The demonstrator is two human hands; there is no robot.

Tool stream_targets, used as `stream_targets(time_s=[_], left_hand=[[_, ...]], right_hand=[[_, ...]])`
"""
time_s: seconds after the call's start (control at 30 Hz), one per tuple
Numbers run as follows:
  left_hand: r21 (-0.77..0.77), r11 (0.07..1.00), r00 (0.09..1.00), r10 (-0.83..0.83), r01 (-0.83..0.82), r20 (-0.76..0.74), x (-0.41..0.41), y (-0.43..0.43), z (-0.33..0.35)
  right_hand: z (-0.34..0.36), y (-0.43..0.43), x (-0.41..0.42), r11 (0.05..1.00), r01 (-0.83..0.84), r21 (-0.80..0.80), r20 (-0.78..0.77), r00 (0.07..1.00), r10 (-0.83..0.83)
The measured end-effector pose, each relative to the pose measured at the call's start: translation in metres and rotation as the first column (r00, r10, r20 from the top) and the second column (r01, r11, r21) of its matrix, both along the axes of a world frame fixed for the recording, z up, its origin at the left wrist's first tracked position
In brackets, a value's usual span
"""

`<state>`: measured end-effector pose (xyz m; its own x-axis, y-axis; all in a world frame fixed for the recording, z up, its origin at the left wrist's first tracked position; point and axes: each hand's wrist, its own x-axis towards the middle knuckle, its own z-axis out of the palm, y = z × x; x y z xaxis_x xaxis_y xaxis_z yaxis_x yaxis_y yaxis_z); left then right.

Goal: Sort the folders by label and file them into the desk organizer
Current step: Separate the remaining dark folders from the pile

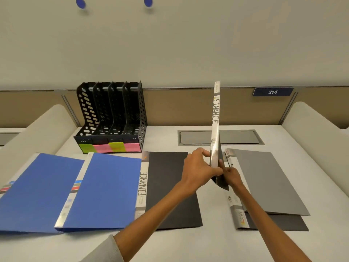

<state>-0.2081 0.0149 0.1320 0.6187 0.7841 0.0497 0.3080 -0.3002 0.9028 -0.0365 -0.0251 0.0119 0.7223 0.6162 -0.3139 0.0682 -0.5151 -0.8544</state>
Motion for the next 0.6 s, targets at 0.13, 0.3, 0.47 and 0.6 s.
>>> stream_targets(time_s=[0.13, 0.3, 0.47, 0.6], left_hand=[[-0.151, 0.988, 0.999, 0.035, -0.039, -0.031, -0.047, 0.028, -0.025], [-0.244, 0.959, 0.986, 0.113, -0.141, -0.127, -0.098, 0.042, -0.062], [-0.364, 0.889, 0.949, 0.194, -0.277, -0.25, -0.146, 0.047, -0.102], [-0.386, 0.857, 0.926, 0.239, -0.342, -0.291, -0.175, 0.046, -0.122]], right_hand=[[-0.013, 0.009, -0.019, 0.982, 0.189, 0.017, -0.153, 0.971, -0.184], [-0.04, 0.012, -0.046, 0.96, 0.263, 0.095, -0.255, 0.939, -0.232], [-0.067, 0.008, -0.077, 0.97, 0.229, 0.084, -0.227, 0.952, -0.205], [-0.082, 0.004, -0.102, 0.981, 0.191, -0.02, -0.166, 0.967, -0.192]])
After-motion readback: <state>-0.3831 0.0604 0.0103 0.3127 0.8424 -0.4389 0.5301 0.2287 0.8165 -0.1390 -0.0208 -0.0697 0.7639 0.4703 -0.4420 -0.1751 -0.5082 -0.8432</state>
